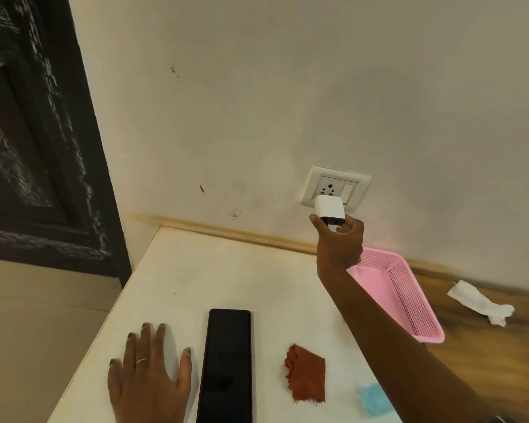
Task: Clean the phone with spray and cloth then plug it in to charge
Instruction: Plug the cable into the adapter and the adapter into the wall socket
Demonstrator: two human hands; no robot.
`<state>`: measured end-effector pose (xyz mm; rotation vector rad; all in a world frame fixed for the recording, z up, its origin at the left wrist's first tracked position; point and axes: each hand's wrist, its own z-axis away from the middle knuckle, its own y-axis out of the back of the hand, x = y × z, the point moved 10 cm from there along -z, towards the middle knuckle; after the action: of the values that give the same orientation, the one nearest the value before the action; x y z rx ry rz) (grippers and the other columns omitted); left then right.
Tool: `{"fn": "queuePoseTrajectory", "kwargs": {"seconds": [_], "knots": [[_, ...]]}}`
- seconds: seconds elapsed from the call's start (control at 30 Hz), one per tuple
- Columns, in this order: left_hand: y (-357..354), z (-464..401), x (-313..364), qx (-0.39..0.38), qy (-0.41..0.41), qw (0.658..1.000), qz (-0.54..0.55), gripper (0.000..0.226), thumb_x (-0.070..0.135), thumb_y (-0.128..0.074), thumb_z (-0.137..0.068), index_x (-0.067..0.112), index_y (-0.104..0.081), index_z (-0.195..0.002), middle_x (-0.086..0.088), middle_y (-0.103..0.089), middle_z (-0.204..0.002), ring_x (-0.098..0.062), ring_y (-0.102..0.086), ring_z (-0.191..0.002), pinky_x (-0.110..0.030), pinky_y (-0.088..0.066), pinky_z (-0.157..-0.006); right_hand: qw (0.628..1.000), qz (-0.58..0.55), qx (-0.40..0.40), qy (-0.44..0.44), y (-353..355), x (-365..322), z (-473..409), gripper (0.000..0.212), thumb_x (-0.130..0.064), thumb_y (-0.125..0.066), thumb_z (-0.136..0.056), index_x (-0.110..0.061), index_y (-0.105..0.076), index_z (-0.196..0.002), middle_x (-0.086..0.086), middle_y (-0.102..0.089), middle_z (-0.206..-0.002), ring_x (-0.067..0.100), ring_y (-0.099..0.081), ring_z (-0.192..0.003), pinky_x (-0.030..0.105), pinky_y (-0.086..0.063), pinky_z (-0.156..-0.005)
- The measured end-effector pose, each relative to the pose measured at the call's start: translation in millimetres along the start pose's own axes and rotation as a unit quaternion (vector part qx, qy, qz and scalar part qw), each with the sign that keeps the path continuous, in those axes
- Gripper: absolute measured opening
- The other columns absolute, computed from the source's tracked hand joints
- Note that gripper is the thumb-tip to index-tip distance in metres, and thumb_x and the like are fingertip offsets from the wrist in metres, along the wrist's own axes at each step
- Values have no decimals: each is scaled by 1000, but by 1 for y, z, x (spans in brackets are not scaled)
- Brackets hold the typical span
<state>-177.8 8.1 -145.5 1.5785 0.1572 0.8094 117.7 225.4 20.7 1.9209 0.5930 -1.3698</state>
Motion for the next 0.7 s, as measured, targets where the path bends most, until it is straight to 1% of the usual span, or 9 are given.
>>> {"fn": "queuePoseTrajectory", "kwargs": {"seconds": [0.17,0.3,0.4,0.57,0.7], "knots": [[-1,1,-1,-7,4,1000,2,93,72,-8,-83,7,-61,-123,-20,-58,-131,-44,-51,-122,-63,-35,-97,1000,-4,5,-11,-3,-6,1,62,-37,-84,-59,-14,-55,-109,2,-67,-104,23,-60,-98,45,-38,-95],[-2,1,-2,-7,0,1000,-2,92,71,-9,-83,6,-61,-122,-21,-58,-131,-45,-51,-121,-63,-35,-96,1000,8,4,-9,-3,-9,-3,63,-39,-83,-60,-15,-55,-112,1,-67,-107,25,-57,-105,41,-30,-94],[-1,1,-2,-8,0,1000,-1,92,71,-9,-83,6,-61,-123,-21,-58,-131,-45,-51,-121,-64,-35,-96,999,38,-2,-3,-5,-16,-8,64,-42,-81,-61,-15,-55,-112,3,-66,-106,26,-54,-107,41,-30,-94],[-1,0,-2,-9,-1,1000,0,92,71,-9,-83,6,-61,-123,-21,-57,-131,-45,-51,-122,-65,-35,-96,997,76,-9,-10,-6,-17,-8,65,-46,-80,-61,-16,-56,-112,3,-65,-106,25,-52,-107,40,-30,-89],[-3,-1,-2,-12,0,1000,-1,91,71,-9,-83,8,-60,-125,-20,-56,-133,-44,-50,-124,-64,-35,-97,995,89,-17,-29,-10,-17,-8,61,-46,-80,-61,-16,-56,-108,3,-66,-102,26,-57,-99,38,-27,-82]]}}
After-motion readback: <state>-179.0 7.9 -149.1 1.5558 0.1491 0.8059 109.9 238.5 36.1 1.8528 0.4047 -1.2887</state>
